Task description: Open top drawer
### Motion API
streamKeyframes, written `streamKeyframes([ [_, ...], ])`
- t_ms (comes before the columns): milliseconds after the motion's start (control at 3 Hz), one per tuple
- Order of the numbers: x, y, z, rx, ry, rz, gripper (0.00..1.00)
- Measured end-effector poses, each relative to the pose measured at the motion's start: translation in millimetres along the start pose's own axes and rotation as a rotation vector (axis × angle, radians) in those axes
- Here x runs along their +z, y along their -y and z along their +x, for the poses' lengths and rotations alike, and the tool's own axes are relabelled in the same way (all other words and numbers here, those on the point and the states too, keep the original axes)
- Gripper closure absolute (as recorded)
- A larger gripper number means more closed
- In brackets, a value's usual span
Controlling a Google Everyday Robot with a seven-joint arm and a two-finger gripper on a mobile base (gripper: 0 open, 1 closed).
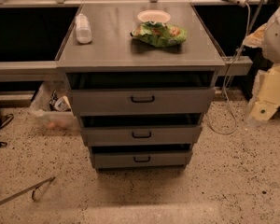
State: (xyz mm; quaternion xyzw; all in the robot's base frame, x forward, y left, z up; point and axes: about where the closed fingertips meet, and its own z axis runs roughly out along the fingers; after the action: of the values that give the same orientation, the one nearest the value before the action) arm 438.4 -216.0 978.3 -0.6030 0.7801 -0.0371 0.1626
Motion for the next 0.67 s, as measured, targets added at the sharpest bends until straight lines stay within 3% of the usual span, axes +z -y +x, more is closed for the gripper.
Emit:
streamKeyframes([
  [333,2,0,-5,-0.015,-0.003,0.013,0.0],
  [667,40,5,-28,-0.099,0.034,-0.005,0.0],
])
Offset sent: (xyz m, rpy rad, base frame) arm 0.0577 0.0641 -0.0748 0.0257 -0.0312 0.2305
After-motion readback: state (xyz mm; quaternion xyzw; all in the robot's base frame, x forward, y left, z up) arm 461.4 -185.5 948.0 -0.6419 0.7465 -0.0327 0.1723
